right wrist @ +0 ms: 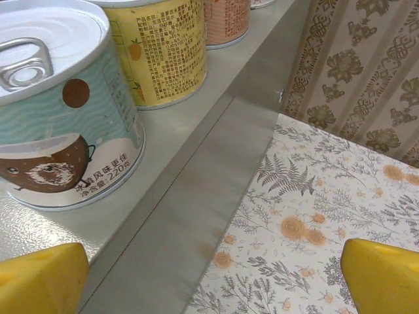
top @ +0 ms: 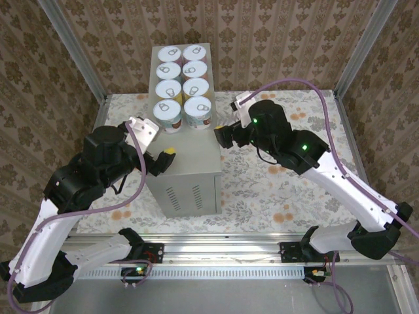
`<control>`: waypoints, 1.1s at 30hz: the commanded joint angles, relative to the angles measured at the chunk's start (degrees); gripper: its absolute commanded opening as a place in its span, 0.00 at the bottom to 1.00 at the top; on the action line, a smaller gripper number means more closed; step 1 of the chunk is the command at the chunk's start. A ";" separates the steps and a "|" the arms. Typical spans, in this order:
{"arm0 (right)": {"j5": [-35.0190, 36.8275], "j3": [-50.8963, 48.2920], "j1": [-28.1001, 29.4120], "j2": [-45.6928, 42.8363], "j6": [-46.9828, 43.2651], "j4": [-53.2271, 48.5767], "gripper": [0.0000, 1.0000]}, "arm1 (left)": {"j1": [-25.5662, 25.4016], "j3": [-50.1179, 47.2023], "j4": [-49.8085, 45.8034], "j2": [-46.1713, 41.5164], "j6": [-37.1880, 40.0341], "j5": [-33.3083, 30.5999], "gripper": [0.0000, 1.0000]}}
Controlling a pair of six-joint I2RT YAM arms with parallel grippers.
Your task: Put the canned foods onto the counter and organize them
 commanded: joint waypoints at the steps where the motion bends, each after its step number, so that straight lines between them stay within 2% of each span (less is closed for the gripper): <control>1: -0.52 0.67 -0.54 1.18 0.68 0.39 1.00 | 0.38 1.18 1.40 -0.63 -0.66 0.44 1.00; 33: -3.71 4.22 -2.39 7.57 0.04 0.83 1.00 | 0.55 0.56 1.42 -1.44 -0.20 -0.17 1.00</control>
